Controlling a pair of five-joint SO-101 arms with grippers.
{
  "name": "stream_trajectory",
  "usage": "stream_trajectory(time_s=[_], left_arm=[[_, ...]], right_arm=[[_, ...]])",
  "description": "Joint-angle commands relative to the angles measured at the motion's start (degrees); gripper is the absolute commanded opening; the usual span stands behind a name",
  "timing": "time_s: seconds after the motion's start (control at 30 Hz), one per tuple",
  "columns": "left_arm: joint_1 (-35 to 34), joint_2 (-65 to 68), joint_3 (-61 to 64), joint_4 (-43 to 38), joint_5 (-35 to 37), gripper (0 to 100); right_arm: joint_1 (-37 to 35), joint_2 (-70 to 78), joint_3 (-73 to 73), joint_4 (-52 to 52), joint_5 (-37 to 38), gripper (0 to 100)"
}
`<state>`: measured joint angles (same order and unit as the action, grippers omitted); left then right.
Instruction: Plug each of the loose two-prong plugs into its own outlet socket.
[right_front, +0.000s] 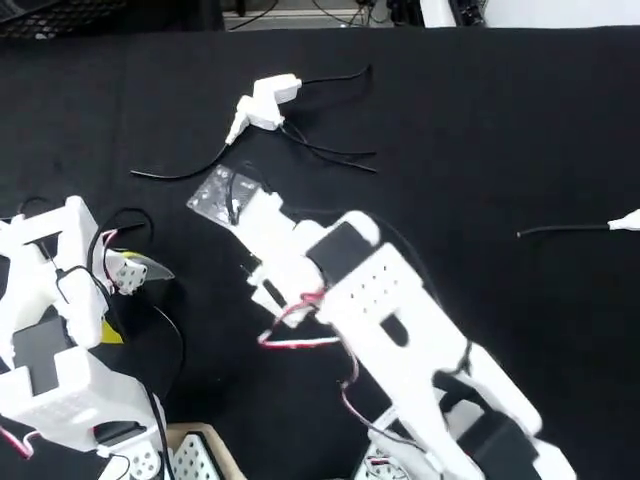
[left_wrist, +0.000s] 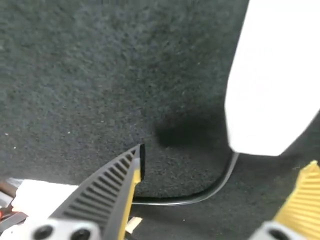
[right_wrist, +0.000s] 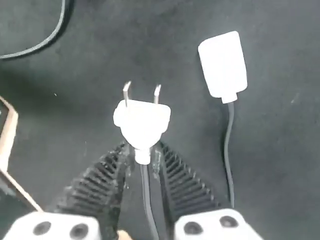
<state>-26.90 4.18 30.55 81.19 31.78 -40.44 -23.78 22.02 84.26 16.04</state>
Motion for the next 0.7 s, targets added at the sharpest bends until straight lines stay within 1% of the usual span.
stream_trajectory(time_s=[0.0,0.13,0.23,0.33,0.4,0.5,0.6,0.67], left_arm=[[4.09,-1.76,-3.65,0.09,0.09,45],[11.91,-1.76,-3.21,-0.26,-0.88,45],[15.43,-2.81,-4.35,0.00,-9.49,45],[17.54,-8.09,-4.44,0.00,-14.68,45],[18.33,-14.15,-4.26,0.18,-14.77,45],[21.23,-26.20,-3.12,3.16,-14.77,45],[27.38,-39.03,1.45,3.52,-14.77,45],[30.99,-46.51,5.05,1.49,-14.68,45]], right_arm=[[-0.62,-4.88,0.40,2.11,0.88,1.2],[1.14,-5.85,0.22,3.52,0.88,1.2],[1.76,-5.93,0.22,5.19,2.81,1.2],[2.20,-5.93,0.22,6.33,2.73,1.2],[3.87,-6.02,0.57,6.07,2.64,1.2],[7.21,-5.93,0.57,4.57,2.20,1.2],[8.62,-5.76,0.66,3.08,2.46,1.2],[8.18,-5.58,0.75,2.90,2.11,1.2]])
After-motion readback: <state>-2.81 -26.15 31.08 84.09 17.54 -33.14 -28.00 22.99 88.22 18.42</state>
